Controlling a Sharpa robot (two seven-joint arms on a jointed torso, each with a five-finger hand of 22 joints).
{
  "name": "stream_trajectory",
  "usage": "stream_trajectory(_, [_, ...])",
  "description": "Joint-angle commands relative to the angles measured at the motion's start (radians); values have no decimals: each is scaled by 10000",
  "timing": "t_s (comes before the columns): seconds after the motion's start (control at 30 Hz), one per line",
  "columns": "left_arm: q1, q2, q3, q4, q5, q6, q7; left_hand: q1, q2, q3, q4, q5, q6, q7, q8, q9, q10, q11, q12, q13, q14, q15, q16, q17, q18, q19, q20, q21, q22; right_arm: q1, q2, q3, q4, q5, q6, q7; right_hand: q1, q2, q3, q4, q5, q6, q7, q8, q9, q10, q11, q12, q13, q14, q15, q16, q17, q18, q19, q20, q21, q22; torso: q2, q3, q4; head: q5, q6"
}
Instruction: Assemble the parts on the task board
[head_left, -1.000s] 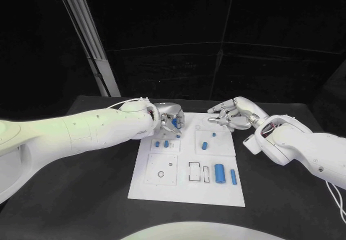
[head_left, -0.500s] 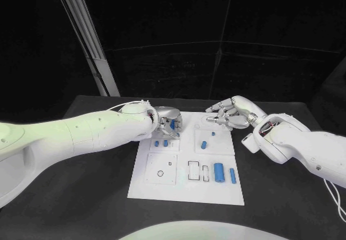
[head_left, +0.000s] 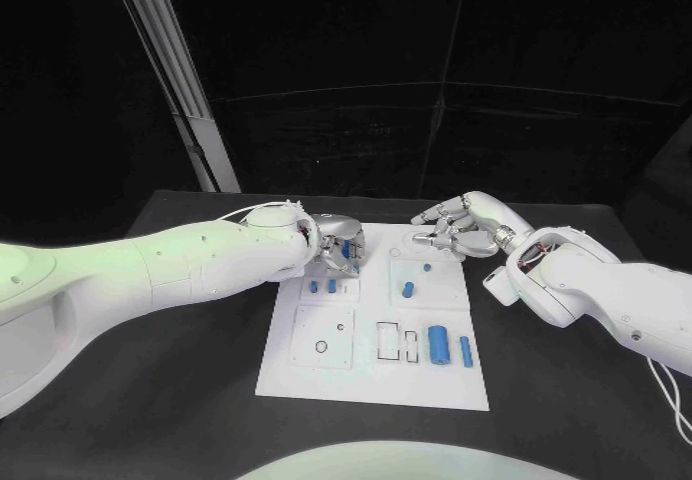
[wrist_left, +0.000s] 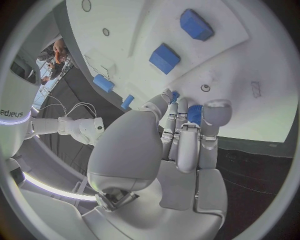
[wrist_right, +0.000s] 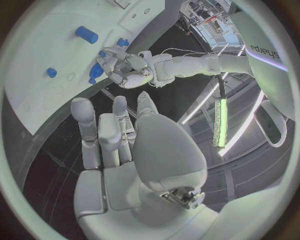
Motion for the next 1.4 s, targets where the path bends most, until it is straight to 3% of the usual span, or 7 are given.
stream_trajectory(0.03, [-1, 44, 5, -50, -63, 173, -148, 20, 113, 137, -20, 1, 118, -3, -57, -8, 94, -9, -82, -39, 299, -37, 58, 2, -63, 54, -4, 49, 38, 15, 18, 6, 8, -35, 16, 97, 28, 104, -36, -29, 27, -49, 38, -17, -8, -62, 36, 33, -15, 20, 56, -47, 10, 161, -91, -11, -42, -14, 4, -1, 0, -2, -6])
stream_trajectory(0.73, [-35, 178, 7, -168, -89, 531, -363, 102, 110, 694, -256, 24, 300, -1, -205, -1, 318, -31, -307, -86, 307, -48, 100, 6, -90, 45, -6, 253, 297, 16, 30, 6, 7, -35, 22, 99, 28, 104, -36, -29, 27, -49, 38, -17, -8, -62, 36, 33, -15, 20, 56, -47, 10, 161, -91, -11, -42, -14, -5, 3, -1, -14, -37])
stream_trajectory(1.4, [-187, 209, 7, -98, -790, -5, -296, -9, -67, 1482, -642, 61, 694, -11, -388, 17, 806, -75, -657, -72, 368, -83, 182, 76, -142, 126, -29, 603, 731, 16, 31, 7, 18, -35, 14, 112, 28, 104, -36, -29, 27, -49, 38, -17, -8, -62, 36, 33, -15, 20, 56, -47, 10, 161, -91, -11, -42, -14, -5, 6, 1, -25, -39])
